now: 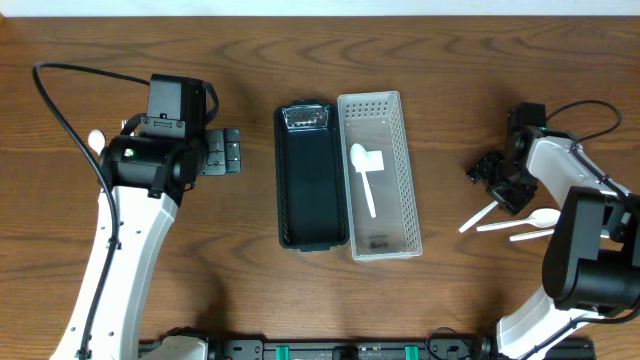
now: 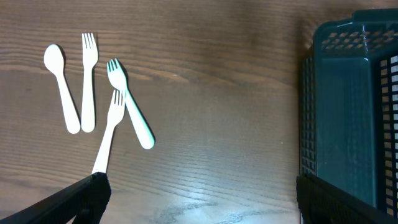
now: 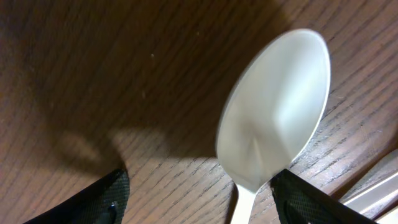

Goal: Pack container
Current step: 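Grasp a second white spoon with the right gripper, then place the second spoon into the white basket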

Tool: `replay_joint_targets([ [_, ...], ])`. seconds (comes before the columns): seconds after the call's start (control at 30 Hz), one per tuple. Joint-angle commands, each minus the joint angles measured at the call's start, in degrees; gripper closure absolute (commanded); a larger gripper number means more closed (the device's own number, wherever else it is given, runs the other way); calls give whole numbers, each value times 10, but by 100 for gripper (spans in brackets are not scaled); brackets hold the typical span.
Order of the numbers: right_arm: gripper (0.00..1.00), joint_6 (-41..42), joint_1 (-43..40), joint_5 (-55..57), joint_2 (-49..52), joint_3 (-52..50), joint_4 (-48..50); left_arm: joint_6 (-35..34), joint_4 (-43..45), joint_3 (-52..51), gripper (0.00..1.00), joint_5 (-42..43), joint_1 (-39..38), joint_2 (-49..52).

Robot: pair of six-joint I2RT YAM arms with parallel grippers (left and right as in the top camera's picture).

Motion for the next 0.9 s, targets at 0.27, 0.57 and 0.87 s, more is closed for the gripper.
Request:
replay_joint_targets([
  [0.27, 76, -1, -1, -12, 35, -2, 3, -7, -1, 9, 2, -1, 2, 0],
  [0.57, 99, -6, 11, -26, 5, 39, -35, -7, -1, 9, 2, -1, 2, 0],
  [0.87, 99, -63, 141, -43, -103, 236, -127, -7, -1, 9, 2, -1, 2, 0],
])
